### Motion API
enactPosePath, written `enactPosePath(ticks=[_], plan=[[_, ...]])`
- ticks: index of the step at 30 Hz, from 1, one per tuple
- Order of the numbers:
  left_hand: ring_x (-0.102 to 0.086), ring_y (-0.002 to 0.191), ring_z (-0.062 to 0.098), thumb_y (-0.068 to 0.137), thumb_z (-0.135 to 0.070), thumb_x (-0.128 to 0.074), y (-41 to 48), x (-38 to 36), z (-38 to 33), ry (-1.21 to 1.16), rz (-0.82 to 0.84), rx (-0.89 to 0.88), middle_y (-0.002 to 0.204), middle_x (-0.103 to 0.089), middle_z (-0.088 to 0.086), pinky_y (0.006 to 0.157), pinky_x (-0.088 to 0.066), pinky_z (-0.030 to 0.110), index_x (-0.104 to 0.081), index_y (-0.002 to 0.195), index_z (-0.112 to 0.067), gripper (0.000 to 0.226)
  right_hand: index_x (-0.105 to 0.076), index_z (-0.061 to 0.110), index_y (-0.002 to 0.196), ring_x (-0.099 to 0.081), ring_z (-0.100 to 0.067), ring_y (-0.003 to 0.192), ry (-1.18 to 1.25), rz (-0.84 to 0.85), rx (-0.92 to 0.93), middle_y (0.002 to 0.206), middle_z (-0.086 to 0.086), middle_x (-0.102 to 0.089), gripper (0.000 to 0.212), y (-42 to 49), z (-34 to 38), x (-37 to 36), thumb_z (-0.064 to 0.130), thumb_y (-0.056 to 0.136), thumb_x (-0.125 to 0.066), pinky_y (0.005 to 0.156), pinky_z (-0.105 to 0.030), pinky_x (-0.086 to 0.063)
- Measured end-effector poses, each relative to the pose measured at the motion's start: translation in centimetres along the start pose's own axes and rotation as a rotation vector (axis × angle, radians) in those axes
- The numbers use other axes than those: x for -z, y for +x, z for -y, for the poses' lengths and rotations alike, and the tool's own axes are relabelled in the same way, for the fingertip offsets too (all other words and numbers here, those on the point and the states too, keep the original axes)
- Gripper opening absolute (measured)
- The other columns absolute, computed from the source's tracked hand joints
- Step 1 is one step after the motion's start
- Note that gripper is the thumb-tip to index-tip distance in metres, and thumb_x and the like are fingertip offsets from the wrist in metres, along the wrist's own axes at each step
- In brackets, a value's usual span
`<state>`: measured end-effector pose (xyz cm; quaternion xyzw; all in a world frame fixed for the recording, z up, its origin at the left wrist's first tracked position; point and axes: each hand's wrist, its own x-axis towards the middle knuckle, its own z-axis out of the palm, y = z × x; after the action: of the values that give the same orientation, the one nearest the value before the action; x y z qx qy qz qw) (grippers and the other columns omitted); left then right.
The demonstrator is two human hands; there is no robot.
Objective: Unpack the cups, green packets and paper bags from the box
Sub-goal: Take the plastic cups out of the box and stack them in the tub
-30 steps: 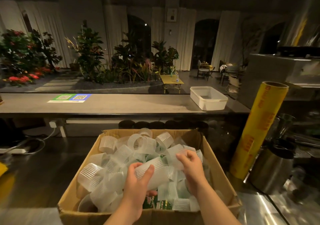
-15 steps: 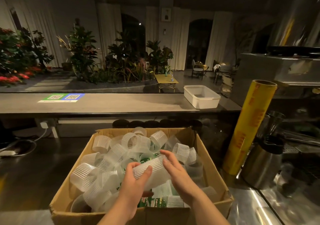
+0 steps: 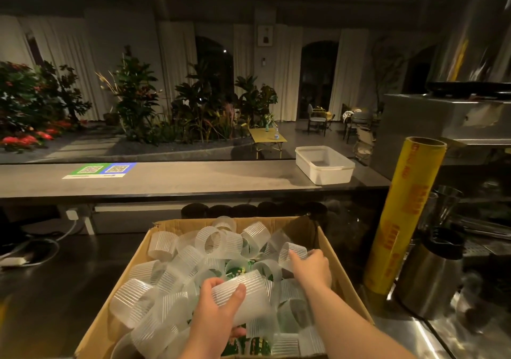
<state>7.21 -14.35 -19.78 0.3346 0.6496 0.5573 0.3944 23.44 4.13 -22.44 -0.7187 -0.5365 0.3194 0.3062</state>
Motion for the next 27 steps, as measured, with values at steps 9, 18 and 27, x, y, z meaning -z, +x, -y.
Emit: enactPosePath(ticks=[9, 18, 27], plan=[[-0.068, 0.096, 0.037, 0.09, -0.034, -0.074, 0.3, 0.0, -0.2, -0.049, -0.012, 0.017, 0.117, -0.056, 0.011, 0.062, -0.064, 0.046, -0.051, 0.115, -0.021, 0.036, -0.046, 0.024, 0.128, -0.055, -0.024, 0.115, 0.045, -0.024, 0.05, 0.128, -0.003, -0.056, 0.07, -0.1, 1.5, -1.8, 0.04, 0.074, -0.087, 0.098, -0.047, -0.054], [-0.063, 0.104, 0.039, 0.092, -0.037, -0.071, 0.2, 0.0, -0.4, -0.2, -0.054, 0.073, 0.12, -0.054, 0.01, 0.065, -0.063, 0.045, -0.049, 0.116, -0.025, 0.034, -0.04, 0.011, 0.125, -0.07, -0.024, 0.105, 0.588, 0.791, 0.342, 0.125, -0.016, -0.061, 0.06, -8.2, 1.5, 5.7, -0.003, 0.082, -0.079, 0.088, -0.035, -0.059], [-0.06, 0.107, 0.038, 0.092, -0.041, -0.071, 0.2, 0.0, -0.4, -0.208, -0.033, 0.147, 0.123, -0.051, 0.011, 0.067, -0.063, 0.045, -0.05, 0.118, -0.024, 0.038, -0.041, 0.019, 0.124, -0.061, -0.027, 0.116, 0.452, 0.778, 0.373, 0.127, -0.01, -0.059, 0.031, -9.2, 0.7, 4.2, 0.016, 0.101, -0.061, 0.098, -0.034, -0.055]])
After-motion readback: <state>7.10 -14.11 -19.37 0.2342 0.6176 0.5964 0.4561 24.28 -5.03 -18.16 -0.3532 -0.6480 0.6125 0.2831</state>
